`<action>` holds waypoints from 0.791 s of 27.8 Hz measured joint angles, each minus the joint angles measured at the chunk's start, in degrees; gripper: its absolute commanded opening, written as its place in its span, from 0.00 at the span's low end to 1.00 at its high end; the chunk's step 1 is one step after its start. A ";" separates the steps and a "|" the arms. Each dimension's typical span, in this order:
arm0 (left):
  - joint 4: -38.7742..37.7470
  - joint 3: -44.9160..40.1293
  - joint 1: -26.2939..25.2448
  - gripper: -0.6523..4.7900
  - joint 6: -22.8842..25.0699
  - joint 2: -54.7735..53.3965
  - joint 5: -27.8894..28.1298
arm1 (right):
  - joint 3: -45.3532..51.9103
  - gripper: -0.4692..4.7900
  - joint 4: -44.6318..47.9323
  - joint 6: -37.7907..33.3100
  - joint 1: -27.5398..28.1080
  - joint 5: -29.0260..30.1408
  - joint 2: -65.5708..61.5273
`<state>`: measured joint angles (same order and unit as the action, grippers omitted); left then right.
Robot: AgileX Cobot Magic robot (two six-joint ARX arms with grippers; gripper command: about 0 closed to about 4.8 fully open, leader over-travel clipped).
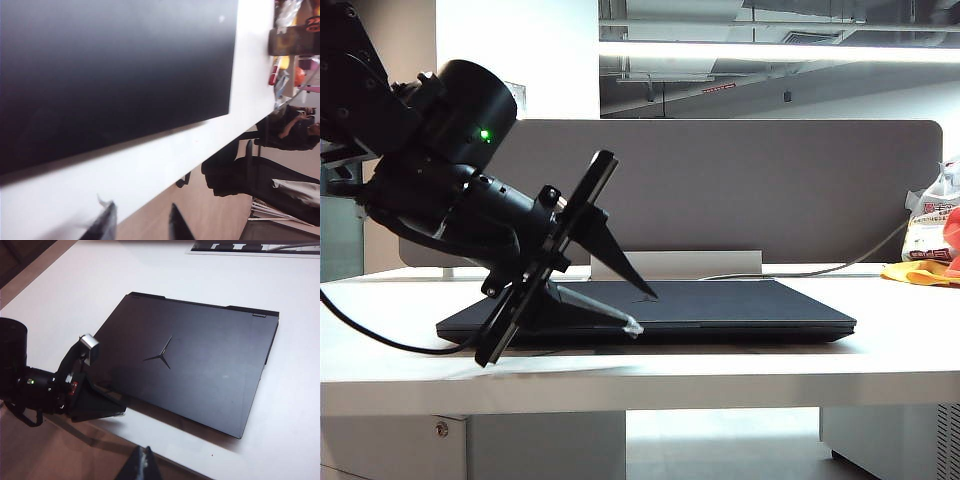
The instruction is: Open the lid of the laptop and use the keypad to enter the password "123".
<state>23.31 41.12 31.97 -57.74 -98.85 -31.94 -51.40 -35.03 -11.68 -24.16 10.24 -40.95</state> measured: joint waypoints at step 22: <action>2.05 3.15 -0.04 0.51 -5.95 -4.24 1.95 | 0.00 0.08 -0.04 0.90 0.00 0.00 -0.02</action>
<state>25.36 44.27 31.92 -63.68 -103.09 -30.00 -51.40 -35.07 -10.79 -24.16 10.24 -40.97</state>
